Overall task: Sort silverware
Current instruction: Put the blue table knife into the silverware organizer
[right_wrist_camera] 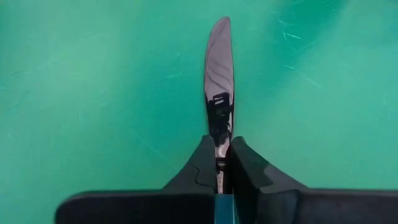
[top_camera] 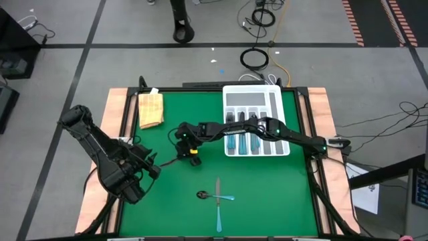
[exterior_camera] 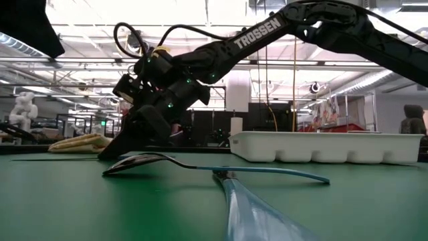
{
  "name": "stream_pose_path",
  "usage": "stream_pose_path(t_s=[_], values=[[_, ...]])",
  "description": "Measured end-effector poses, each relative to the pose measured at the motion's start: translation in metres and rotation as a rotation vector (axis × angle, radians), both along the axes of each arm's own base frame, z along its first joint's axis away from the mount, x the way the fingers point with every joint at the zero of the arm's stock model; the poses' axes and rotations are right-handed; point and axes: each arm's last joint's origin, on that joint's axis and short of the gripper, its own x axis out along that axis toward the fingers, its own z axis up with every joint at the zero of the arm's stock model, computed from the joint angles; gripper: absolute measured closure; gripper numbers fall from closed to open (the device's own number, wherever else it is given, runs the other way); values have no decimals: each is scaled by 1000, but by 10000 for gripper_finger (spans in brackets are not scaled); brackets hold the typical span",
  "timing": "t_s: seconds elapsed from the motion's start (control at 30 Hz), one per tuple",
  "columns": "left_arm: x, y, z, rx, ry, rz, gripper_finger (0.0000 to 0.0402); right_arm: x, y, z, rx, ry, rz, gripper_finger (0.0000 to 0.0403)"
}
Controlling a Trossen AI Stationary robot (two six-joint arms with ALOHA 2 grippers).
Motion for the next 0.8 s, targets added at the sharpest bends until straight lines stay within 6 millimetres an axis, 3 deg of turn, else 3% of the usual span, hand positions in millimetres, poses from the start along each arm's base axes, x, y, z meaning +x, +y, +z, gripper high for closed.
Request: stream_pose_path(t_s=[0.1,0.4,0.8], values=[[0,0,0,0,0,0,293,0,5,0,9,12,-24,399],[0,0,0,-3,-4,4,293,1,11,45,-4,-34,-107,402],[1,0,1,14,-29,-7,293,-8,6,89,-61,-25,-187,399]])
